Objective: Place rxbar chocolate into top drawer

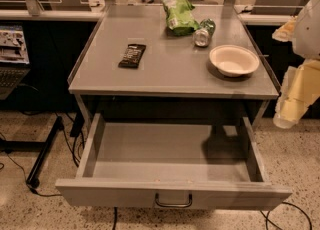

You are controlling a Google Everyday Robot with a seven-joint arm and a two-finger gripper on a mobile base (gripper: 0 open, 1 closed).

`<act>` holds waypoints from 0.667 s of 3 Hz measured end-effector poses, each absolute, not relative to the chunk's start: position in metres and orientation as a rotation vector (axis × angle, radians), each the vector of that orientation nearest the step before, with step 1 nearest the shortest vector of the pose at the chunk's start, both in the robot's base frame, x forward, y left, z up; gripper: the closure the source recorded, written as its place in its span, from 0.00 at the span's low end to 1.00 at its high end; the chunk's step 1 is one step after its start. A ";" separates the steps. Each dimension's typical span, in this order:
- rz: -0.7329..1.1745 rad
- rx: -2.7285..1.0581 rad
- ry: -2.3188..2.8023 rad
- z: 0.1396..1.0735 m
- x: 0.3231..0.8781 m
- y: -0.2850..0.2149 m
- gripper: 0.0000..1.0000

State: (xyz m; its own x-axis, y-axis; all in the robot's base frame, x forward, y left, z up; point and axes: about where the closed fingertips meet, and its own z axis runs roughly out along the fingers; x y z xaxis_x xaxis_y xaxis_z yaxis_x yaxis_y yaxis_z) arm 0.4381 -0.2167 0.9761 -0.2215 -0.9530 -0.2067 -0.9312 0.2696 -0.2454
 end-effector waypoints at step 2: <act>-0.096 -1.695 2.236 0.978 0.442 -0.215 0.00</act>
Offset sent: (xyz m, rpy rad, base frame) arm 0.0103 0.0022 -0.0007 0.0337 -0.0017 -0.0443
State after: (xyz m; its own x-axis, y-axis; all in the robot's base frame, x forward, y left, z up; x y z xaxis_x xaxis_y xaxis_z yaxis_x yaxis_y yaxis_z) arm 0.4422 -0.2152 0.9781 -0.2359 -0.9462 -0.2214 -0.9239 0.2890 -0.2508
